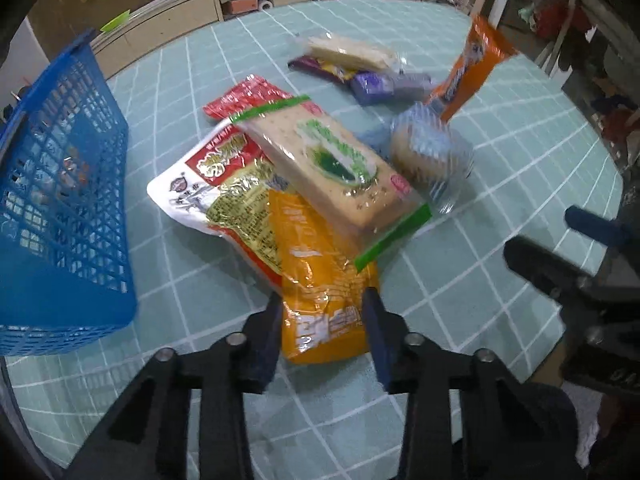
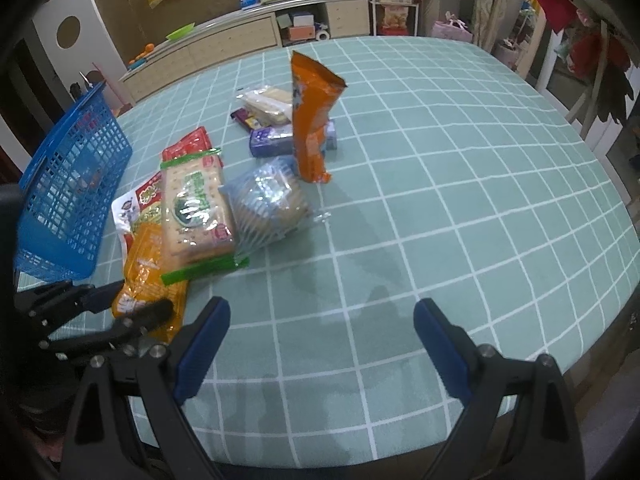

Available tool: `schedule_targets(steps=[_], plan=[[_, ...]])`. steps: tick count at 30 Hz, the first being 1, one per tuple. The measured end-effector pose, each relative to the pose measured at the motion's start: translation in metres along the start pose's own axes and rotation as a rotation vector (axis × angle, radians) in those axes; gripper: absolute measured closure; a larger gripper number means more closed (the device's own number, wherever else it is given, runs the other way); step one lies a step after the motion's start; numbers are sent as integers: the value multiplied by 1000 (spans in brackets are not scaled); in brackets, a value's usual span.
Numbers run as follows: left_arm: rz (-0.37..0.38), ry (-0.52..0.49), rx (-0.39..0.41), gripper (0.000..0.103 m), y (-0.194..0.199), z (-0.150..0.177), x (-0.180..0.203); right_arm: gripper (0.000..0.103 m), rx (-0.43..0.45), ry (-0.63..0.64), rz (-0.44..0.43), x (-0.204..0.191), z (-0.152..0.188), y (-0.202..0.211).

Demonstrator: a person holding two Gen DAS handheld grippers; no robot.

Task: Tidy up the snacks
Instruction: 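Grasp the orange sausage stick with the left tool while the right tool grasps the green cracker pack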

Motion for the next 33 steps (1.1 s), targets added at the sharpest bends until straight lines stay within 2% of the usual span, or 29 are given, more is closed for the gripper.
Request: schedule_targets(steps=[4,9,14,16,22,24,26,31,33], plan=[[7,-2,43,78,18,5,2,8,4,22,-29,-8,-1,3],[10,-5,114,83,45,20,2,8,11,67,-146,-26,-4,6],[29,4,176,86,63,20,-9,9,-4,136,-246,-47,-14,2],[55,10,195,86,65,22,-13,9,-4,154,-247,-52,-21,-1],[54,63,180,87,53,22,-33,10,-25,286,-240,-77,-34,-15],[67,73,172,87,50,25,-36,18,-38,305,-243,-84,-38,-23],[69,76,159,86,45,28,-38,36,-63,322,-245,-89,-39,-32],[68,100,144,85,36,30,-45,37,-81,366,-195,-99,-47,-48],[59,100,138,80,33,28,-47,37,-99,354,-197,-100,-50,-52]])
Point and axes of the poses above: each gripper's, at about its wrist camera, not at the fingertips, and y roughly against the way its jaws point, x to its right, z to its underside, the point moved 4 cm from there along -y, roughly the way its jaws point, and after that the axes turned 6 degrees about z, right-handed, at the moved point
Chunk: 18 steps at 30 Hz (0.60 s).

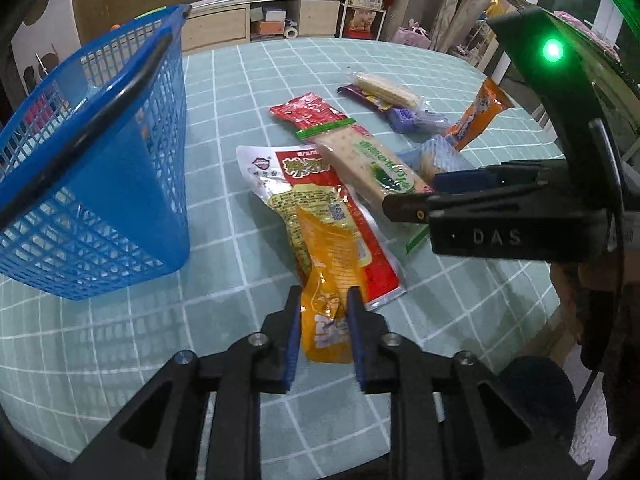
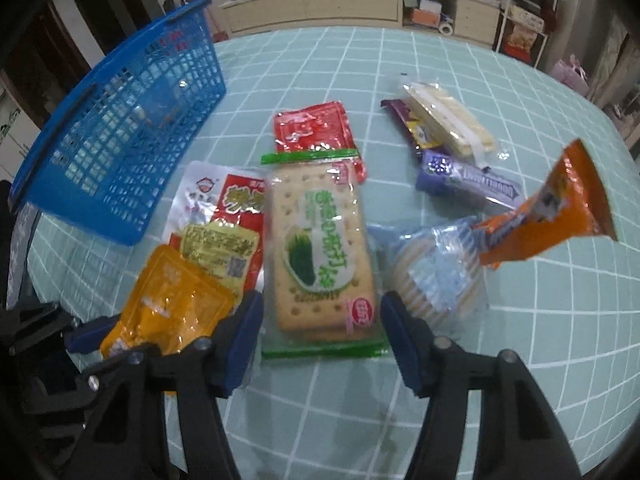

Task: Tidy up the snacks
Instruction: 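Grasp the orange sausage stick with the left tool while the right tool grasps the green cracker pack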

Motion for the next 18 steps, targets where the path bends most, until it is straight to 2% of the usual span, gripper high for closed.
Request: schedule_targets(steps=[2,6,10,12,18], plan=[[-7,-4,-5,76,0,-1,-1,37,-16,3,0,0,-5,-5],[13,-7,10,76,10,0,2,37,-39,37,46,-5,-11,-16],[8,-19,-9,80,10,5,3,37,-33,52,57,-10,-14,-24],[17,-14,-10,81,11,9,2,43,-27,47,57,-11,-15,-25],[52,0,-28,88,12,15,2,45,19,-15,5,1,2,-5]])
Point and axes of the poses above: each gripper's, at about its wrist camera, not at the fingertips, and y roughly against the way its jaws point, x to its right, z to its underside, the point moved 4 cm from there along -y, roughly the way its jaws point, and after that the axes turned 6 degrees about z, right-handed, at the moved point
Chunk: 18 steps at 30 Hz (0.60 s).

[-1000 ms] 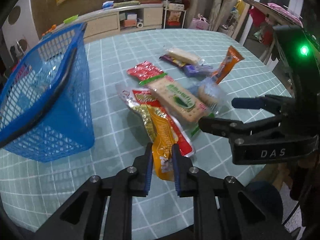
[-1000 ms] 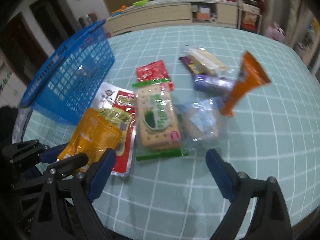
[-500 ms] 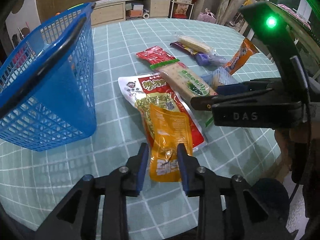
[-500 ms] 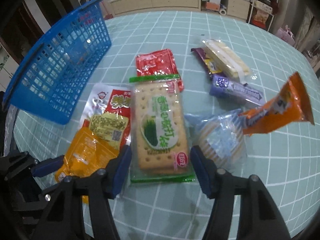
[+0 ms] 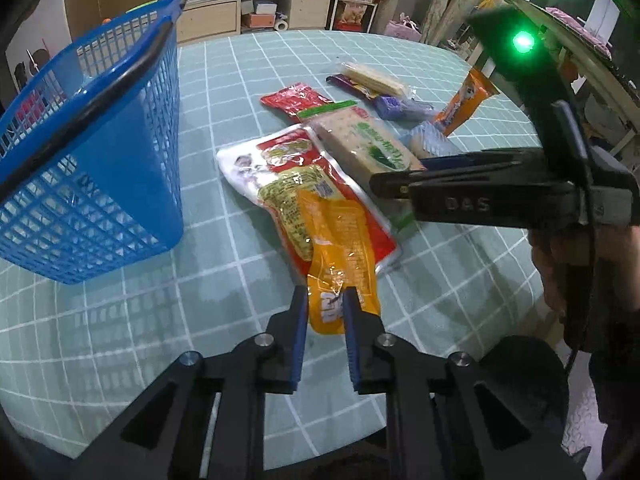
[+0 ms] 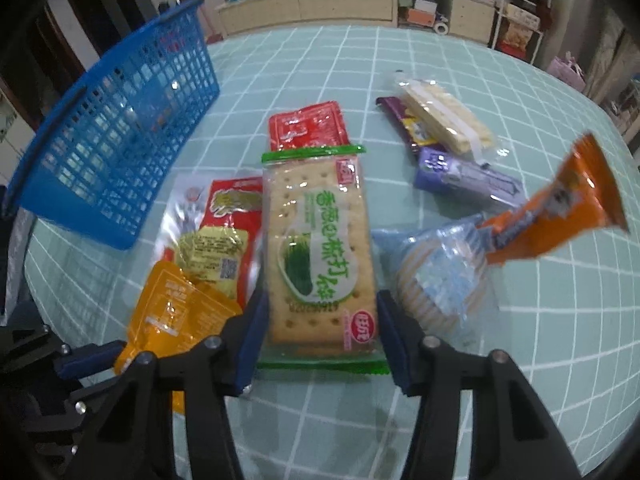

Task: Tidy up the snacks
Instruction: 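Grasp the orange sausage stick with the left tool while the right tool grasps the green cracker pack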

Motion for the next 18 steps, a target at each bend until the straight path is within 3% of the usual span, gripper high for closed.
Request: schedule_targets(steps=[11,18], plan=[[-11,-17,-2,94,7,-2,13,45,62,-105,-18,11,36,41],[-19,-82,34,100,27,1,31,45,63,-131,-15,5,53,59]])
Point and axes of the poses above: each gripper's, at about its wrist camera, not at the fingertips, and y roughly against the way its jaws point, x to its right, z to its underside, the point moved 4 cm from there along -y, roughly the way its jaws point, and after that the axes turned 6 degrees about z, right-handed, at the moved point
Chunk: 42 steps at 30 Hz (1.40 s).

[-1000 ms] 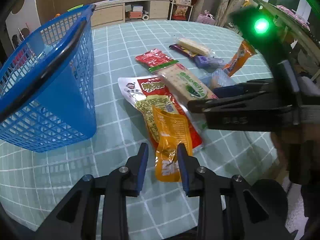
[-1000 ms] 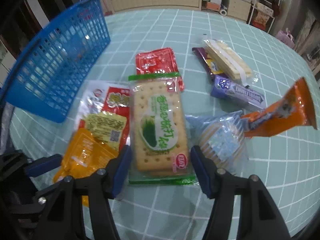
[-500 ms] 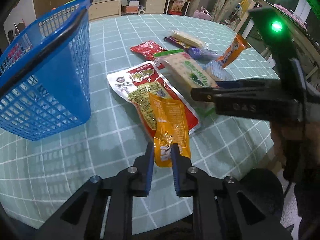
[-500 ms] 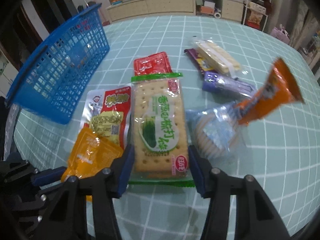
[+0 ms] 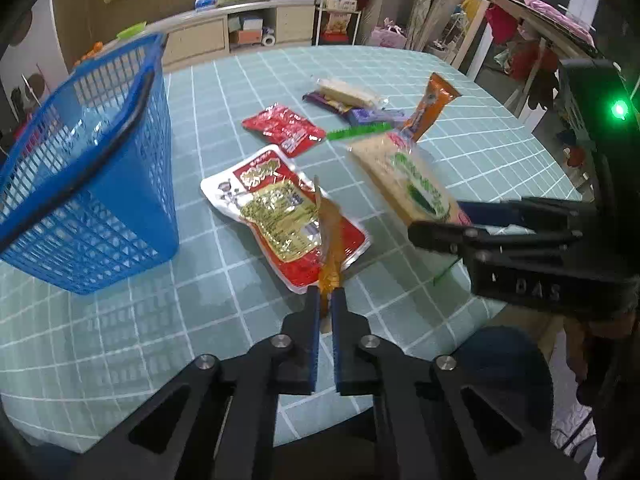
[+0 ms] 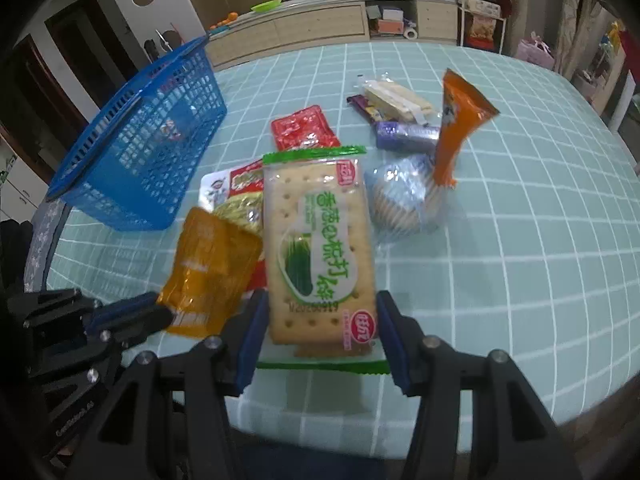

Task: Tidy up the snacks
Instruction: 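Grasp the orange sausage stick with the left tool while the right tool grasps the green cracker pack, then lift both snacks and carry them over the blue basket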

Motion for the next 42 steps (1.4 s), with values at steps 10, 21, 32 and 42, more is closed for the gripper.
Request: schedule_targets(steps=[10,21,32,42], plan=[[-26,-45,63,103,32,-7,6,45,25,-36,31,-7,16,36],[-11,-83,218,103,105,-27,3,45,132,-8,62,-34,1,88],[-63,-58,326,103,160,-52,-42,45,228,37,70,-80,-42,120],[-134,-19,358,103,185,-75,-98,45,273,86,19,-129,-82,112]])
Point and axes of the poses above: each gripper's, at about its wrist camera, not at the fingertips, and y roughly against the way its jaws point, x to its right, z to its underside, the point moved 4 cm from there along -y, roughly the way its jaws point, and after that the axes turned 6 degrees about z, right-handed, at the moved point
